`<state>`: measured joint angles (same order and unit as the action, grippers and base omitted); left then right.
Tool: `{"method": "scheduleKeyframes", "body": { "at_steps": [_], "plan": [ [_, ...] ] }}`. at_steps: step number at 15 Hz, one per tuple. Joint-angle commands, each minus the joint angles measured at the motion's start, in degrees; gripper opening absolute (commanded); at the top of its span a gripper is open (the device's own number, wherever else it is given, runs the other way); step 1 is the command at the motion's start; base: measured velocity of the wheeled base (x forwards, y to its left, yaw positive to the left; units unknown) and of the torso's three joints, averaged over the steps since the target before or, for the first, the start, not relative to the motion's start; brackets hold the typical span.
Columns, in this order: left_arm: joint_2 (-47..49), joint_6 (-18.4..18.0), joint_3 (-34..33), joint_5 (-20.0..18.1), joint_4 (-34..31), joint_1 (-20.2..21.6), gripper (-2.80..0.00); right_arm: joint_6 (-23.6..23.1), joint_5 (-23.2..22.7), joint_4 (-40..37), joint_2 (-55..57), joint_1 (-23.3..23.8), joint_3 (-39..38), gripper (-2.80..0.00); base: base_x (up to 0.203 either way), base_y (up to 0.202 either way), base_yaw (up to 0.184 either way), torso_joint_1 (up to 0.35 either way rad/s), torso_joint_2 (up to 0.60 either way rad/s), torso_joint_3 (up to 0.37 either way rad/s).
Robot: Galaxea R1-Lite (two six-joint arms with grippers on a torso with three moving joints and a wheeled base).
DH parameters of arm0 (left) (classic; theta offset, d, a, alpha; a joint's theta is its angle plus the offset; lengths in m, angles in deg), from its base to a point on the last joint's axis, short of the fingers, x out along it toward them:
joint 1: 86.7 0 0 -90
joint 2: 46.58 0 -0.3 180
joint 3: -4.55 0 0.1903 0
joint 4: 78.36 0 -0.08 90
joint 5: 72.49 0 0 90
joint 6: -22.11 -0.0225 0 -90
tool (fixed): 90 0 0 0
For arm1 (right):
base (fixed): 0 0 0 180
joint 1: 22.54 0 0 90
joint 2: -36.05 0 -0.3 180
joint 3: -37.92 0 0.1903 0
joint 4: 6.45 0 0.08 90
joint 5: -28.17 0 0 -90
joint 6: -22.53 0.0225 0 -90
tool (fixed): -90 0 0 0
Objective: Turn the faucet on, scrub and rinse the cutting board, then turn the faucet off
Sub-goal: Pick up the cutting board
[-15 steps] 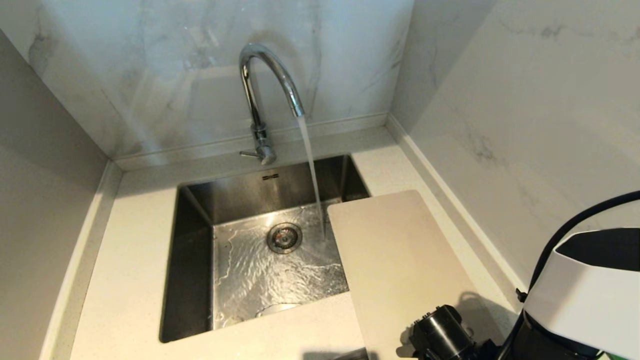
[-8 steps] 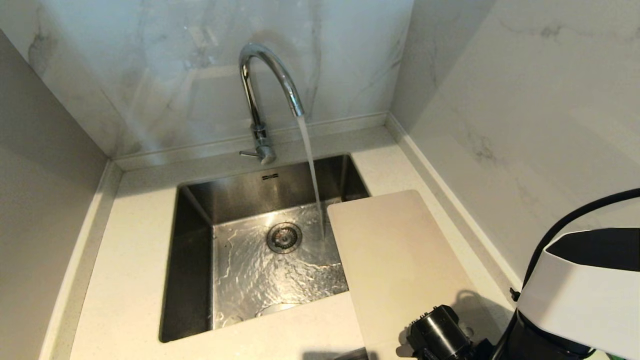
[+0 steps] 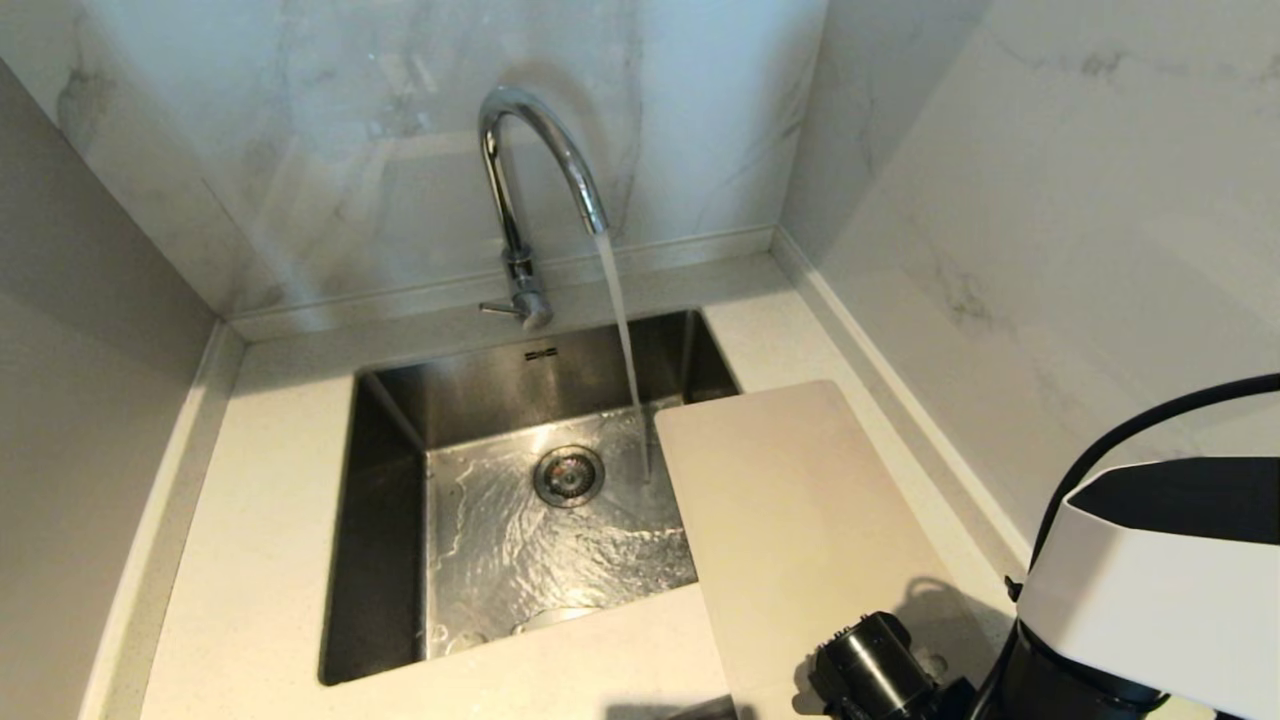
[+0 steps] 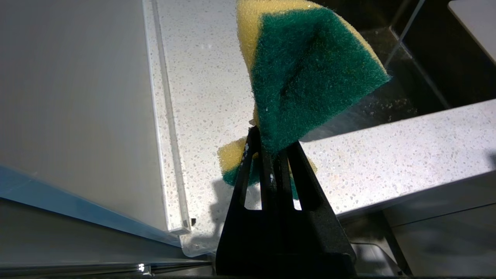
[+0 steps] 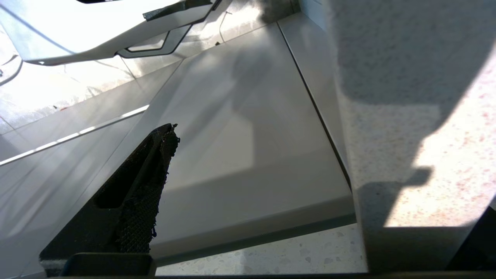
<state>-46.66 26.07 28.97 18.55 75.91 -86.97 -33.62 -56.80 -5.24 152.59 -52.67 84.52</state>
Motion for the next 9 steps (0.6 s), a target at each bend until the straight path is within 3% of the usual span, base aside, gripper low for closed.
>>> {"method": "scheduleKeyframes", "body": {
  "at_steps": [1, 9],
  "plan": [
    [-0.01, -0.01, 0.01, 0.11, -0.01, 0.00, -2.80, -0.36, -0.02, 0.12, 0.61, -0.02, 0.23, 0.00, 0.000, 0.000, 0.000, 0.000, 0.00, 0.000],
    [-0.01, 0.08, 0.01, 0.02, -0.01, 0.00, -2.80, -0.36, 0.33, 0.21, 1.05, -0.02, 0.14, 0.00, 0.000, 0.000, 0.000, 0.000, 0.00, 0.000]
  ]
}}
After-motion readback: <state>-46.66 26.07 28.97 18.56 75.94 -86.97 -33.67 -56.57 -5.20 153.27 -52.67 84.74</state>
